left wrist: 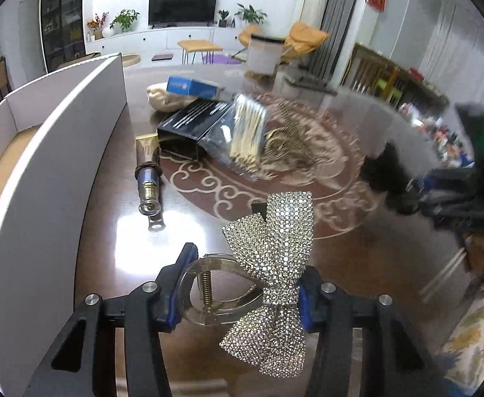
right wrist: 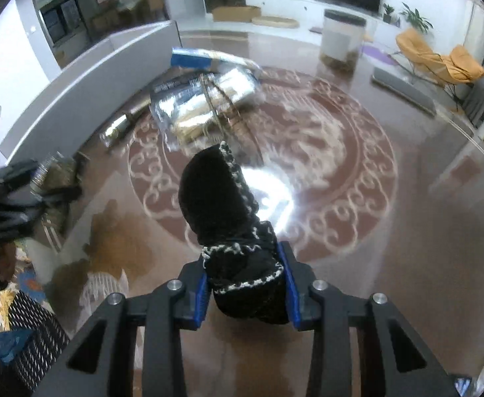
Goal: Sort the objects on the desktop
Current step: 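Carry the bow clip and scrunchie over the cardboard bin with both tools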
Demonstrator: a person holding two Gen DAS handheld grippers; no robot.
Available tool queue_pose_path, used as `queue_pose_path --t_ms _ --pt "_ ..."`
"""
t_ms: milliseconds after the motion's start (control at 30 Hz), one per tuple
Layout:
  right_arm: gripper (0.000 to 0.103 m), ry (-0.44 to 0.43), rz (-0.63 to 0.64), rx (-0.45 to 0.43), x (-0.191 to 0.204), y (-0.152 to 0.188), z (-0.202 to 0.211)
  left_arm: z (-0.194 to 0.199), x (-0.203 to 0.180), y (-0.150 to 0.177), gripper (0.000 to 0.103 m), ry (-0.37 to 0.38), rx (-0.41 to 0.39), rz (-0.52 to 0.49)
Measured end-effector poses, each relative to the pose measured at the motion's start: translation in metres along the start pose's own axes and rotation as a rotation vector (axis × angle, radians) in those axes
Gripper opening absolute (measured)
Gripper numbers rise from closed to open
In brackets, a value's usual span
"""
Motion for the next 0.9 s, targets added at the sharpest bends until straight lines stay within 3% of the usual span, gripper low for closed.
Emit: queue_pose_path --t_ms 100,267,367,533,633,800,833,900 --pt "0.037 0.001 0.013 -0.013 0.010 -0.004 0.013 0.030 -0.001 -0.008 0.051 0.046 -0.042 0.024" --pt "0.037 -0.082 0.046 -0.106 0.070 -0.059 0.051 0.103 0.023 -0.036 0.051 0.045 -0.129 0.049" --pt "0.037 -0.160 0.098 -0.174 0.129 -0.097 0.076 0.148 0.063 -0.051 0.051 -0.012 -0.164 0.073" --pt "0.038 -0.331 0.219 -0.266 0.253 -0.136 0.114 0.198 0.155 -0.065 0.051 -0.194 -0.147 0.140" --pt "0.038 -0.417 0.303 -0.265 0.313 -0.141 0.116 0.206 0.206 -0.063 0.051 -0.251 -0.108 0.194" --pt "0.040 -0.453 0.433 -0.183 0.389 -0.132 0.084 0.183 0.276 -0.044 0.051 -0.321 -0.016 0.281" --pt "0.043 -0.446 0.442 -0.179 0.397 -0.130 0.079 0.175 0.289 -0.040 0.051 -0.335 0.007 0.295" --pt "0.070 -0.447 0.458 -0.159 0.409 -0.126 0.065 0.157 0.307 -0.032 0.052 -0.356 0.060 0.325"
Point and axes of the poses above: each gripper's, at about its wrist camera, not at the fingertips, and z roughly against the way its jaws point, x to its left, y to its underside, the point moved 3 cm from there along -z, roughly the way its jaws point, and after that the axes turned 14 degrees about y, right-handed, at the moved point
